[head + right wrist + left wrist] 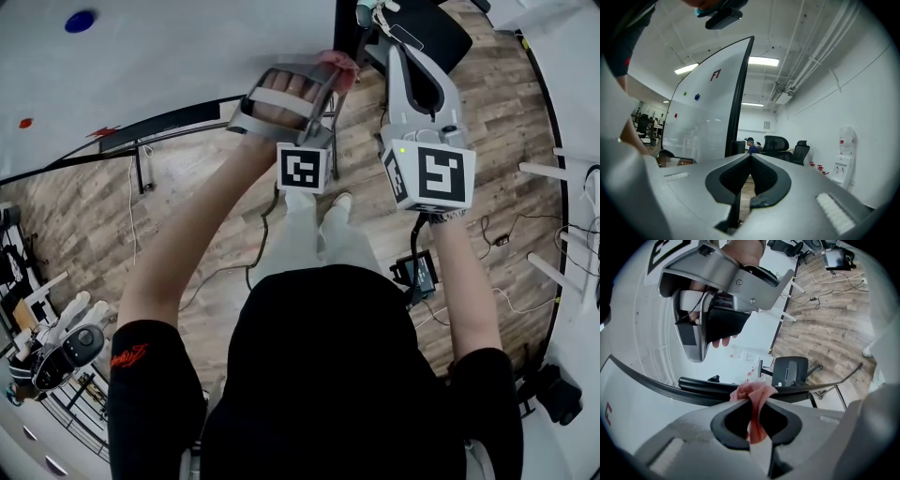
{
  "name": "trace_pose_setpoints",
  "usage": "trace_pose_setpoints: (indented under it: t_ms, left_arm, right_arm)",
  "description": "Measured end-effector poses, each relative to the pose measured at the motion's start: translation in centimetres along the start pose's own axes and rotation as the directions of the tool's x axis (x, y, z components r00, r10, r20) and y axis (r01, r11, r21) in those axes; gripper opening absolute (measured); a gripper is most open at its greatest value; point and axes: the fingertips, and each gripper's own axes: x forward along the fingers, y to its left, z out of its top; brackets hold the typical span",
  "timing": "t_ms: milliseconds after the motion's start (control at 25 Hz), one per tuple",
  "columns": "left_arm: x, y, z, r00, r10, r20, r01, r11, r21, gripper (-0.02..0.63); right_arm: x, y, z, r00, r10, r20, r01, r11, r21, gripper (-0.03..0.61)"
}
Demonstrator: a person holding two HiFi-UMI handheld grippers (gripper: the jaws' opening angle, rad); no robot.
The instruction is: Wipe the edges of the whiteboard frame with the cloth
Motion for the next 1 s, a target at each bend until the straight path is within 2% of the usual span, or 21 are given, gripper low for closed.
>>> trace_pose_setpoints:
  t_ms: [1000]
  left_arm:
    - [1.8, -4.9, 0.0, 0.997, -0.073, -0.001, 0.073, 0.997, -0.020, 0.044]
  right_arm:
    - [0.5, 0.1, -5.3, 0.995, 0.027, -0.094, -0.025, 1.000, 0.014, 0.002]
